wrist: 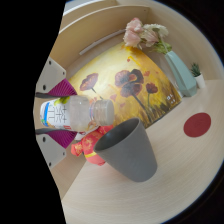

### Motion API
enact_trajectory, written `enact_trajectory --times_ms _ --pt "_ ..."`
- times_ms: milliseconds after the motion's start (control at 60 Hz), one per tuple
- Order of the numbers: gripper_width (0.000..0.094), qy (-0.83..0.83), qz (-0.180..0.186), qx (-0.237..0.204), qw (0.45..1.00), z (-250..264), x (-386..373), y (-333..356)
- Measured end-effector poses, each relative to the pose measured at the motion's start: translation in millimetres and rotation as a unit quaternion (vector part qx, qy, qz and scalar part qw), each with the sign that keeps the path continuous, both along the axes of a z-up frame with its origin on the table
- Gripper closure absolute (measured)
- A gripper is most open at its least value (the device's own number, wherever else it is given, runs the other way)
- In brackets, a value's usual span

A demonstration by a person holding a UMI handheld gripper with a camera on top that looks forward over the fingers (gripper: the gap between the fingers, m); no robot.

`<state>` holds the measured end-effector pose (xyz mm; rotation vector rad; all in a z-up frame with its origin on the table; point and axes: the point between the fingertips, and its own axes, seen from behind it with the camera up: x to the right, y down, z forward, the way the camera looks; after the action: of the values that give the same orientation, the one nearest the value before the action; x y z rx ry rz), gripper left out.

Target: Pour water

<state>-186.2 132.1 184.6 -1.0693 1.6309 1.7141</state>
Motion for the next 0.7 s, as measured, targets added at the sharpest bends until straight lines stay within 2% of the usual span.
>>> enact_trajectory --times_ms 150,250,383,550,700 --pt "0.0525 0.064 -0.040 -0.017 0.997 -4.6 16.3 3.3" --pt "0.0522 0.068 -0.040 -0.017 0.997 -2.7 14.6 4.5" --pt "0.0524 0.034 -0.021 -0.007 0.999 8.5 8.6 5.9" --pt "0.0523 -0.162 0.002 0.042 0.986 46.0 14.7 2.7" --pt "0.0522 -0.413 0.010 0.065 0.908 83.5 47.8 -4.3"
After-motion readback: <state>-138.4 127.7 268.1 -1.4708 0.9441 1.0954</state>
